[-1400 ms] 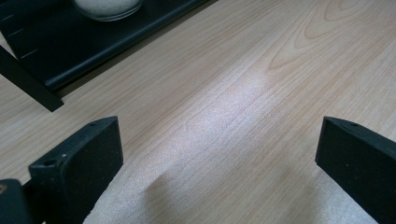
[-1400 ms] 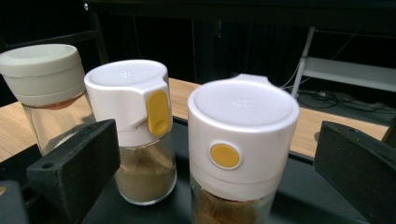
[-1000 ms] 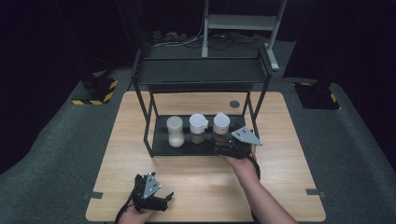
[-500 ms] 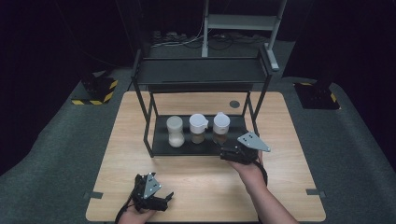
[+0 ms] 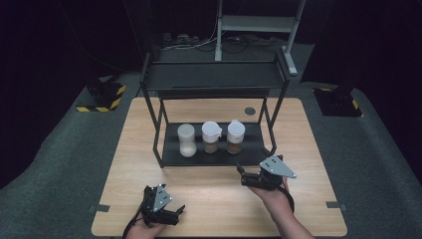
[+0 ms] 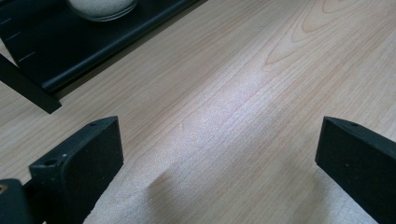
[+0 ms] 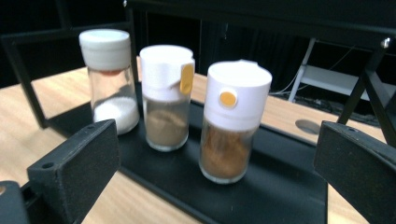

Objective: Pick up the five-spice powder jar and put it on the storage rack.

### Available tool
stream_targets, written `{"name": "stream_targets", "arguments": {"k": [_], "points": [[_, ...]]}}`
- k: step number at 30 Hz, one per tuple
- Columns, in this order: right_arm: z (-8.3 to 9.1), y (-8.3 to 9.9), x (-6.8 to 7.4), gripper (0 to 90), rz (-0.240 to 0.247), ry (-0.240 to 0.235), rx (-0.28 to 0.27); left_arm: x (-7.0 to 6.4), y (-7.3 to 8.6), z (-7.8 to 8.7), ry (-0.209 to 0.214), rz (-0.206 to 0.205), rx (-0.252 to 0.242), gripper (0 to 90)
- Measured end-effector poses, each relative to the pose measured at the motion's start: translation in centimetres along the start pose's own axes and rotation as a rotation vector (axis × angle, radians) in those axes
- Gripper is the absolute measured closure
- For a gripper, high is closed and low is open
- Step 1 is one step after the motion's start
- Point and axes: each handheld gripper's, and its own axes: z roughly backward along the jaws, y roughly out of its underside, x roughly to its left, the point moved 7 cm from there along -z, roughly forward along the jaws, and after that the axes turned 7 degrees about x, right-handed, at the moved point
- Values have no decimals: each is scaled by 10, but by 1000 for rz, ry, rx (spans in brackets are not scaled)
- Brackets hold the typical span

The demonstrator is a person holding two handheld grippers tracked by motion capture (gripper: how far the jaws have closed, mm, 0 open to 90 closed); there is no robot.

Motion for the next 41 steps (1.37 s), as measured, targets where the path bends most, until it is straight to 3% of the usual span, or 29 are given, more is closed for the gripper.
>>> {"name": "stream_targets", "arguments": {"k": [15,21,29,31,32,41], "points": [[23,44,2,2,49,19,60,0,0,0,0,-5,5,10],[26,74,-2,2,67,35,116,0,0,0,1,-5,5,10],[31,100,-9,3,83,63,181,-1,0,-1,-2,-10,8,10],[32,101,-10,2,91,66,190,-1,0,-1,-3,-12,8,10],[34,102,-11,2,117,82,187,-1,0,-1,-2,-12,9,10],[36,105,-12,2,133,85,214,-1,0,-1,-4,-15,12,10]]}}
